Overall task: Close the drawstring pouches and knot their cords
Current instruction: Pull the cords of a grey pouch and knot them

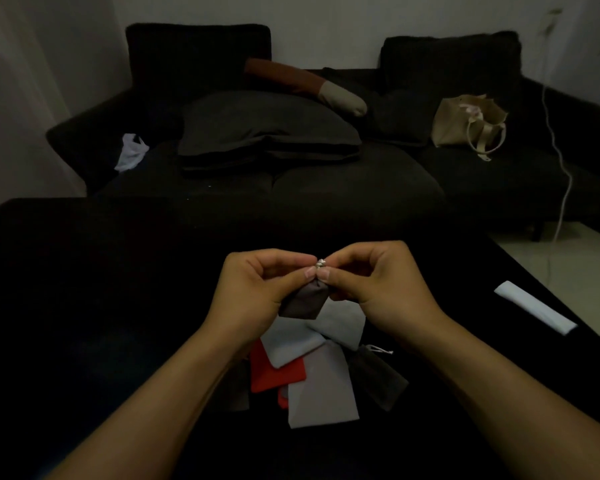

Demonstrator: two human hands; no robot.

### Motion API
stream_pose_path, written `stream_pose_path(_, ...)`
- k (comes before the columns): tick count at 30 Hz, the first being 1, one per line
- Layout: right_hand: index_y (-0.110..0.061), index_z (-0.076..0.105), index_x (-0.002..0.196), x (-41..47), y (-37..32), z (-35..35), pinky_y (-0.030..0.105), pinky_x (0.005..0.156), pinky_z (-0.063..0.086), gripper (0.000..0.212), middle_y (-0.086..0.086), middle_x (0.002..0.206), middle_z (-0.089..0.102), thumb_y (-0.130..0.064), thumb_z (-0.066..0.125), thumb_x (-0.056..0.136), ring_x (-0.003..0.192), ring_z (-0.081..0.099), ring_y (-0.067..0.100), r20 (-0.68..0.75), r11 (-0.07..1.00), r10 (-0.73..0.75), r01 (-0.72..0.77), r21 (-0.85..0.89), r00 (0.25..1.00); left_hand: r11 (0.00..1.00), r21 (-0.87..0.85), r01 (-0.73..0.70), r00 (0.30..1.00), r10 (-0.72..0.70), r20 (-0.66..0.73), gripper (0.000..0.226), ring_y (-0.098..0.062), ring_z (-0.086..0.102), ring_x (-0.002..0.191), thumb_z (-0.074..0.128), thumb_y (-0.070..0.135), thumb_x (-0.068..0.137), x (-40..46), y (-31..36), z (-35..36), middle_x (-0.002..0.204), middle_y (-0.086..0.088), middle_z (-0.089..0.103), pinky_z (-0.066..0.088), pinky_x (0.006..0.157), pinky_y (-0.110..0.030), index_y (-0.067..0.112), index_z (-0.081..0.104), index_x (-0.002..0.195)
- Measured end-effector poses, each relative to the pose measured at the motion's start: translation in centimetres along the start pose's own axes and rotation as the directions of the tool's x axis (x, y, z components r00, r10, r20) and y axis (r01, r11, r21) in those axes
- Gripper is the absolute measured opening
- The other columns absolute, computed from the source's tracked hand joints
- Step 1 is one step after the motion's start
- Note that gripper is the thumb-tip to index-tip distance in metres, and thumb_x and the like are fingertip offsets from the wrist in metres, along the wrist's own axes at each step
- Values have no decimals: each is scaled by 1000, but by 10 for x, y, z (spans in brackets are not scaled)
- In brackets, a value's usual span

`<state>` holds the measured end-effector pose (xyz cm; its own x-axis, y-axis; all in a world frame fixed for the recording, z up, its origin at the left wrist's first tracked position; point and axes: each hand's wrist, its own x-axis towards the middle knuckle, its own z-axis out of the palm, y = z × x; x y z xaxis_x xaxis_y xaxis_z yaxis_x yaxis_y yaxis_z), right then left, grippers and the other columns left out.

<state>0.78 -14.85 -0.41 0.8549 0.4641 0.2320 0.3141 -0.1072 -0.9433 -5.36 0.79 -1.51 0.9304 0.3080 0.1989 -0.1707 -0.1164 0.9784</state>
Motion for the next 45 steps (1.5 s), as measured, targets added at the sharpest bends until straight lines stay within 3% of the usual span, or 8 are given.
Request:
stream_pose_path(8,-6,76,89,-1,0,3,28,70,61,5,5,82,75,-5,73,85,77,73,16,-26,1000,-16,16,-15,1000,999,37,-34,999,34,-1,19,-15,76,82,76,7,77,-1,3,1,87,-3,78,59,71,-23,9,76,96)
stream_pose_path(16,-3,75,92,-1,0,2,24,69,60,9,8,83,75,-2,66,89,79,74,16,40,1000,0,0,-9,999,964,216,-152,986,164,-41,15,-9,75,77,75,4,82,-2,1,1,82,1,77,59,69,-21,13,77,94)
stream_pose_path(23,-12,69,88,1,5,5,43,74,60,9,4,82,72,-7,64,91,80,71,18,53,984,-14,23,-177,999,945,275,-176,976,204,-77,15,-6,74,68,79,2,78,-4,-1,7,74,2,76,56,63,-18,13,77,89)
stream_pose_path(31,-4,58,87,1,0,9,45,82,61,17,15,93,64,-9,47,99,99,68,32,176,976,200,-212,56,964,946,258,-196,976,214,-46,16,-6,74,69,79,2,77,-7,3,10,77,2,76,57,63,-17,12,77,90)
stream_pose_path(36,-4,55,89,1,-4,8,43,81,61,17,14,93,61,-3,42,100,92,65,24,243,932,269,-316,177,932,941,262,-216,974,225,-4,18,-6,74,72,79,5,77,-7,6,6,78,4,76,58,63,-20,17,76,90)
stream_pose_path(42,0,61,91,1,-7,1,49,83,60,13,17,93,64,-1,48,96,92,65,27,243,959,208,-247,142,947,935,256,-246,967,256,-5,25,-7,74,75,79,3,76,-7,4,3,80,4,75,57,66,-20,21,74,92)
stream_pose_path(45,4,68,93,2,-8,-4,50,82,60,21,20,93,71,-7,50,96,92,70,30,183,963,185,-216,164,966,939,247,-238,966,255,-39,26,-7,74,74,80,2,75,-4,4,2,78,3,75,57,66,-20,20,74,93)
